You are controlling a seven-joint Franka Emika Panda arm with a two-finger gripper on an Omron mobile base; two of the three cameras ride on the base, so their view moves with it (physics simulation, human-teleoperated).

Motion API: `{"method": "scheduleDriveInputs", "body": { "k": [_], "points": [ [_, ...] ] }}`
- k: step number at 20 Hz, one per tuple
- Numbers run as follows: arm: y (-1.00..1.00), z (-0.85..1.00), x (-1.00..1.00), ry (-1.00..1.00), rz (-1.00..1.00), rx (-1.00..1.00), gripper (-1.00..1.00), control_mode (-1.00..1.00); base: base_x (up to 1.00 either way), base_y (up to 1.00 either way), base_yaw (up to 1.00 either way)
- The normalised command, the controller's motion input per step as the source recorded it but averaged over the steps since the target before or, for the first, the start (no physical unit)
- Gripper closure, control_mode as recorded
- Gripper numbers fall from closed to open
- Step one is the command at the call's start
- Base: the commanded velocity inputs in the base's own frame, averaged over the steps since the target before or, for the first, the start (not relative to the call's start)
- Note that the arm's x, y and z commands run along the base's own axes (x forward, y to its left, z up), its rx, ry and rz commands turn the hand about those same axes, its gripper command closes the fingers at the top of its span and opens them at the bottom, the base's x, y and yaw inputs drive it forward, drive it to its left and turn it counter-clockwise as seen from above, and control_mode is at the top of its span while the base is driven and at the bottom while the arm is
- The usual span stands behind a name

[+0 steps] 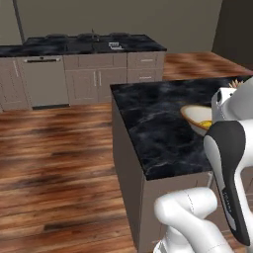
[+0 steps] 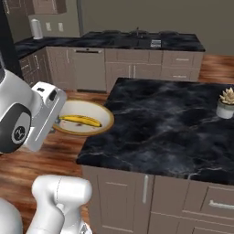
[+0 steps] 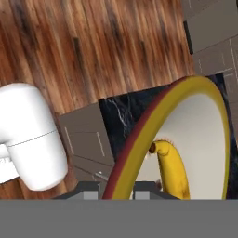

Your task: Pick the banana from the cabinet and place it in the bowl. Then pick the bowl and place it in the sink. Then turn on the sink facuet.

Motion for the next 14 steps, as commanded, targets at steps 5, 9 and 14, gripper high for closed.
{"method": "scheduleDriveInputs", "body": {
  "k": [5,9,14],
  "points": [
    [0.00,0.00,0.00,0.00,0.00,0.00,1.00,1.00,0.00,0.49,-0.29],
    [0.00,0.00,0.00,0.00,0.00,0.00,1.00,1.00,-0.06,0.44,-0.20],
    [0.00,0.00,0.00,0.00,0.00,0.00,1.00,1.00,-0.24,0.37,-0.15]
  ]
}}
